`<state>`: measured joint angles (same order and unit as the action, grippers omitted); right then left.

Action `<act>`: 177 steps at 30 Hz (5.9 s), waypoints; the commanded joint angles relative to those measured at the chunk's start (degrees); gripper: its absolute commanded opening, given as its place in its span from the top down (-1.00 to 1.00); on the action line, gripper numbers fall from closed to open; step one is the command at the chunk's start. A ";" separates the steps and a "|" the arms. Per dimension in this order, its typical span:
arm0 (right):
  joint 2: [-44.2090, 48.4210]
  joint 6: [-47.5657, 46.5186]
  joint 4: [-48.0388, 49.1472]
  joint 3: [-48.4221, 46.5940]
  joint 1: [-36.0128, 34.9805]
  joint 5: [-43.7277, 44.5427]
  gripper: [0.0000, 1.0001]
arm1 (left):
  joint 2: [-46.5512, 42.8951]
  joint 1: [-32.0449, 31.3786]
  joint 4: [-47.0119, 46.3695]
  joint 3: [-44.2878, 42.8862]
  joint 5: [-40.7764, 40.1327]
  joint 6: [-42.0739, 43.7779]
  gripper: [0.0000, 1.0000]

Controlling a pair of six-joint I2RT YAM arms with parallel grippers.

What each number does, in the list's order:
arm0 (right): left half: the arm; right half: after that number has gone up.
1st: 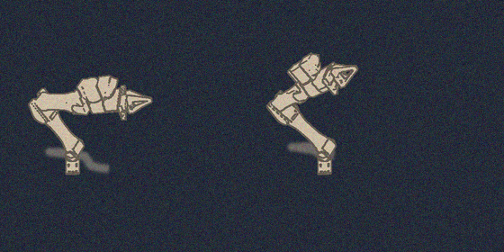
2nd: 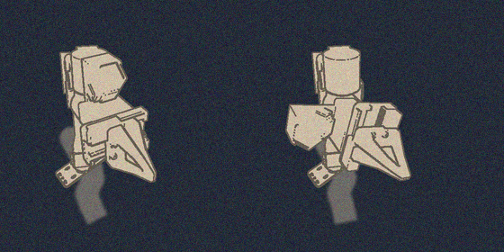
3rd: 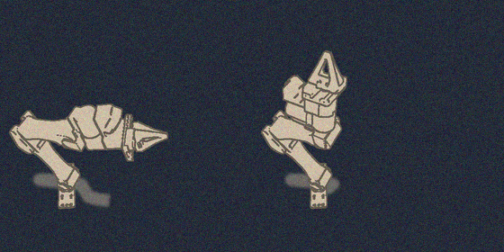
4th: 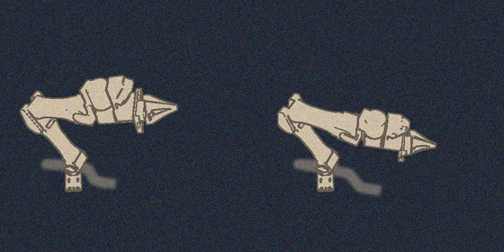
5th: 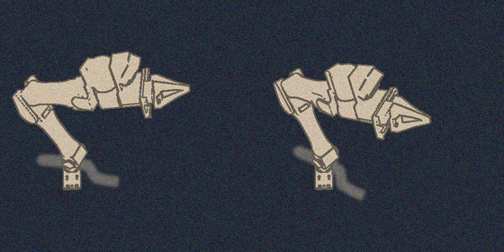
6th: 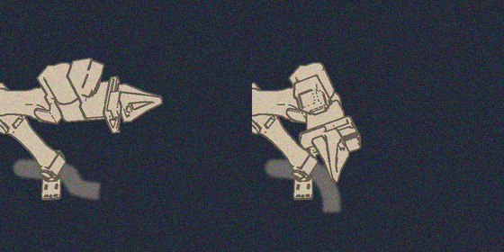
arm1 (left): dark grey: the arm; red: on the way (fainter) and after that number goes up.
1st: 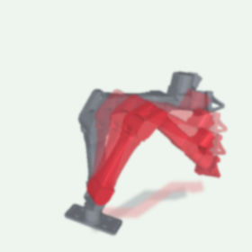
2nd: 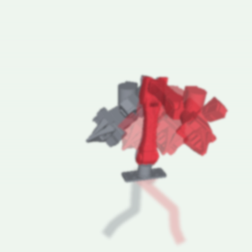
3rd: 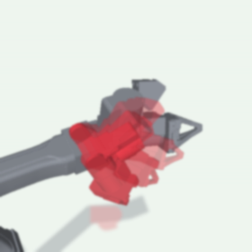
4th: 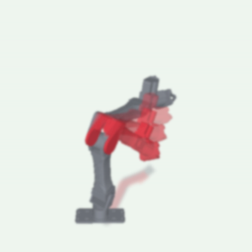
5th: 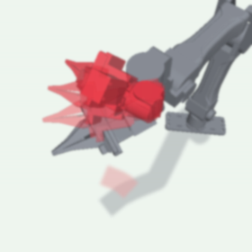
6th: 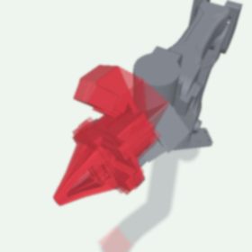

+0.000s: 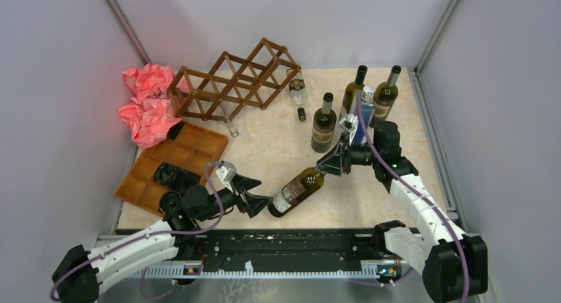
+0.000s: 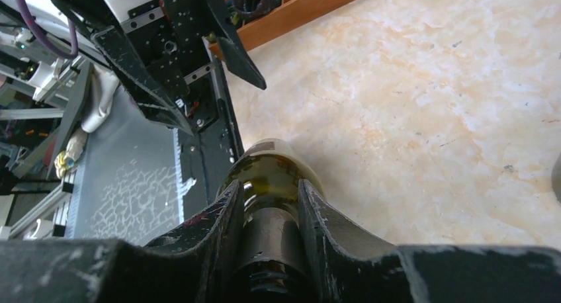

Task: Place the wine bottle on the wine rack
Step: Adjust the wine bottle at the center of the board, then pick up the wine bottle from the center of the board.

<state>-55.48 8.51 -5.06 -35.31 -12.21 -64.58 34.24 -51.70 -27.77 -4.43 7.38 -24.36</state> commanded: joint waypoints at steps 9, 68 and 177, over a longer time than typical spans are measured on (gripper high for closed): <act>4.11 8.43 9.78 0.55 3.61 -3.70 1.00 | -0.33 0.20 -4.50 1.32 2.62 9.96 -0.97; 5.90 -2.28 3.26 1.72 6.85 -4.09 0.61 | 39.06 -6.00 -6.15 -17.37 7.89 43.76 1.00; -16.31 -70.43 -23.44 3.38 -15.01 30.04 1.00 | 37.31 -4.91 2.47 -17.38 7.36 48.70 0.56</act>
<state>-71.09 -66.85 -23.44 -29.43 -26.52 -33.45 72.23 -56.53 -21.02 -21.58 16.56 25.63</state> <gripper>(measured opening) 0.327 0.805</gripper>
